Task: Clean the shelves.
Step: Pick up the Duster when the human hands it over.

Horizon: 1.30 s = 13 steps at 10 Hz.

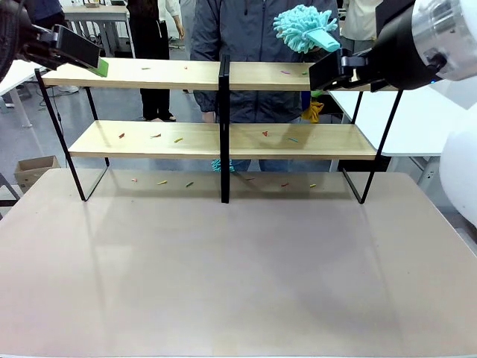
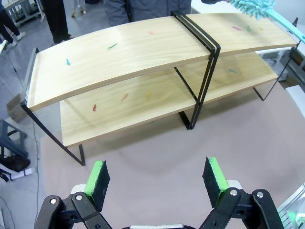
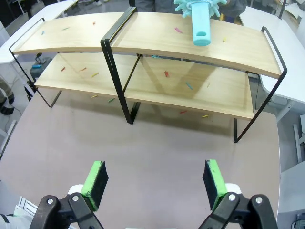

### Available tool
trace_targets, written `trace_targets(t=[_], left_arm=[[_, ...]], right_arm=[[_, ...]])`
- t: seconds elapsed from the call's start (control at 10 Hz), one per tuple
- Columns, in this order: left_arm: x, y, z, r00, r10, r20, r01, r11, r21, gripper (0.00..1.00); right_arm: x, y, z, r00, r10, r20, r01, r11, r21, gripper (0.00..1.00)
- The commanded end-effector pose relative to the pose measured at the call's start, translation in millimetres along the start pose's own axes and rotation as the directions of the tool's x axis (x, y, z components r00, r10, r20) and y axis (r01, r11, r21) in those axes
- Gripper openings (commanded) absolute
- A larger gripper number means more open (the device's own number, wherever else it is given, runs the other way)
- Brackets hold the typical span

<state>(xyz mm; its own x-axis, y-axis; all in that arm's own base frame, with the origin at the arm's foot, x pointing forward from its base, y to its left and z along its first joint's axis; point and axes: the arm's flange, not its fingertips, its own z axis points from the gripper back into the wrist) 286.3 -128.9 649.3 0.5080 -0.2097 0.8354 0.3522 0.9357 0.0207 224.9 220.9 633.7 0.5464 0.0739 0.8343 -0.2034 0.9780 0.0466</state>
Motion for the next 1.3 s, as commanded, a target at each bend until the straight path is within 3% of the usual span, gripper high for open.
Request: trace_targets(t=[0.0, 0.7, 0.8, 0.9, 1.0, 1.1, 1.2], left_arm=[[0, 2, 0, 1.000, 0.005, 0.006, -0.005, 1.000, -0.011, 1.00], [0, 2, 0, 1.000, 0.005, 0.006, -0.005, 1.000, -0.011, 1.00], [0, 2, 0, 1.000, 0.005, 0.006, -0.005, 1.000, -0.011, 1.00], [0, 2, 0, 1.000, 0.005, 0.006, -0.005, 1.000, -0.011, 1.00], [0, 2, 0, 1.000, 0.005, 0.006, -0.005, 1.000, -0.011, 1.00], [0, 2, 0, 1.000, 0.005, 0.006, -0.005, 1.000, -0.011, 1.00], [0, 2, 0, 1.000, 0.005, 0.006, -0.005, 1.000, -0.011, 1.00]], right_arm=[[2, 0, -1, 1.000, -0.003, -0.001, 0.003, 1.000, 0.000, 1.00], [0, 0, 0, 1.000, 0.000, 0.000, 0.000, 1.000, 0.000, 1.00], [27, -55, 6, 0.929, -0.307, -0.205, 0.346, 0.917, 0.196, 1.00], [34, -83, 11, 0.789, -0.475, -0.389, 0.602, 0.725, 0.335, 1.00], [31, -96, 14, 0.702, -0.575, -0.419, 0.657, 0.751, 0.071, 1.00], [18, -47, 0, 0.969, -0.225, -0.104, 0.240, 0.958, 0.159, 1.00], [24, -82, -1, 0.918, -0.334, -0.212, 0.375, 0.906, 0.196, 1.00]])
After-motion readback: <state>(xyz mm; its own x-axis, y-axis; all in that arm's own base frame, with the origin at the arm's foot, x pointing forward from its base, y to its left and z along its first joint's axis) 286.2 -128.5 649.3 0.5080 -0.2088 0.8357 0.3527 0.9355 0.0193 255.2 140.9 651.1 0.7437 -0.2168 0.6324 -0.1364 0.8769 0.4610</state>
